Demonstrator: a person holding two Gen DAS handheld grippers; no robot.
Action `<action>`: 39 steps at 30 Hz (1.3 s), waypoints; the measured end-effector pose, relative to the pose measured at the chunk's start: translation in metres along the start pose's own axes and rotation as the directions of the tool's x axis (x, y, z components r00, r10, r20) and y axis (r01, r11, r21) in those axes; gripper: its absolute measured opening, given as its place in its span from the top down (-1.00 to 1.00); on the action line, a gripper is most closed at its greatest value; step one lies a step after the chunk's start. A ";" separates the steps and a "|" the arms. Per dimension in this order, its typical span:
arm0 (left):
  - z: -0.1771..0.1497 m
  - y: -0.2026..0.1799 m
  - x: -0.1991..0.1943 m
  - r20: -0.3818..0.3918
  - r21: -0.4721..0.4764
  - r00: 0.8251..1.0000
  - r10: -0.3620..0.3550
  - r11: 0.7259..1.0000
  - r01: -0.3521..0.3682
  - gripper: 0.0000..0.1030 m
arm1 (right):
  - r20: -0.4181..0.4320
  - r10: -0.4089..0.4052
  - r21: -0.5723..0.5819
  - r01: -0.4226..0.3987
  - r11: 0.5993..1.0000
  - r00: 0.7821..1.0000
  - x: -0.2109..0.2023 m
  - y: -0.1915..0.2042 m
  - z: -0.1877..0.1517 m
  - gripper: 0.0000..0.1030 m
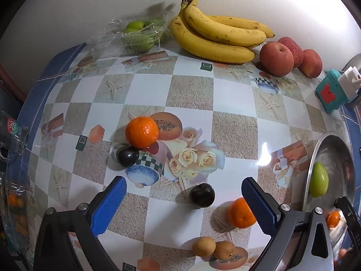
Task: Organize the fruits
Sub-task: 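Move both open tools back over the loose fruits on the table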
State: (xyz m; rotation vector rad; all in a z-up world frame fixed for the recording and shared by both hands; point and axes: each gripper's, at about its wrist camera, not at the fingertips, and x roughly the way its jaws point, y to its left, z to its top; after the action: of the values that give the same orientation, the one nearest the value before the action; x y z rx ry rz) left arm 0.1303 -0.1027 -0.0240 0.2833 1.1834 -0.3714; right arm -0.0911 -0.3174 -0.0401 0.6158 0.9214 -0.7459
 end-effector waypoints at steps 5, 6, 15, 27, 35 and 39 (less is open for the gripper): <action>-0.005 0.007 -0.003 0.002 0.006 1.000 0.004 1.000 -0.004 -1.00 | 0.010 -0.001 -0.011 0.001 1.000 1.000 -0.006 0.004 -0.003 -0.95; -0.006 0.008 -0.004 0.002 0.010 1.000 0.008 1.000 -0.008 -1.00 | 0.013 -0.001 -0.017 0.001 1.000 1.000 -0.007 0.005 -0.004 -0.95; -0.022 0.029 -0.012 0.001 0.019 0.999 0.032 0.999 -0.032 -1.00 | 0.010 -0.013 -0.091 0.014 0.996 1.000 -0.019 0.031 -0.017 -0.95; -0.044 0.065 -0.021 0.002 -0.028 0.998 0.061 0.998 -0.061 -1.00 | -0.041 0.098 -0.173 -0.103 0.979 0.994 -0.033 0.083 -0.044 -0.95; -0.049 0.086 -0.033 0.028 -0.077 0.996 0.088 0.993 -0.085 -1.00 | -0.060 0.156 -0.237 -0.166 0.957 0.986 -0.038 0.115 -0.055 -0.95; -0.049 0.094 -0.039 0.045 -0.111 0.996 0.076 0.991 -0.071 -1.00 | -0.079 0.196 -0.240 -0.210 0.948 0.977 -0.038 0.126 -0.060 -0.95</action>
State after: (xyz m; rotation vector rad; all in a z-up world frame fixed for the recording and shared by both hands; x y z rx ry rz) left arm 0.1161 0.0072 -0.0028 0.2205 1.1378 -0.2471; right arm -0.0352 -0.1860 -0.0156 0.5023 0.9668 -0.4224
